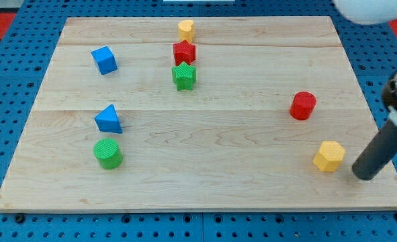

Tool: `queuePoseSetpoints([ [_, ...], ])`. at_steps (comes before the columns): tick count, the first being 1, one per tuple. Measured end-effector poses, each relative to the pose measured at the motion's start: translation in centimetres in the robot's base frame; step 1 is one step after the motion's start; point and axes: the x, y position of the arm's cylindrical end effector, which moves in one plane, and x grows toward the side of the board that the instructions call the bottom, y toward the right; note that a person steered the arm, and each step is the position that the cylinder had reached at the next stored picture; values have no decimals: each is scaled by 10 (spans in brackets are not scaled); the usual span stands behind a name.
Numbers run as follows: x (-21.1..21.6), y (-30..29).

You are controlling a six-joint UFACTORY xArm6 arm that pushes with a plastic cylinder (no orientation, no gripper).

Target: Push the green star to the top of the red circle

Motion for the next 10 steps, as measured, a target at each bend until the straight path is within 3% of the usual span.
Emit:
queuePoseSetpoints([
  [1, 3, -56],
  [2, 8, -64],
  [4, 0, -224],
  [6, -110, -335],
  [7, -179, -342],
  [8, -231, -311],
  [9, -241, -243],
  [10, -226, -292],
])
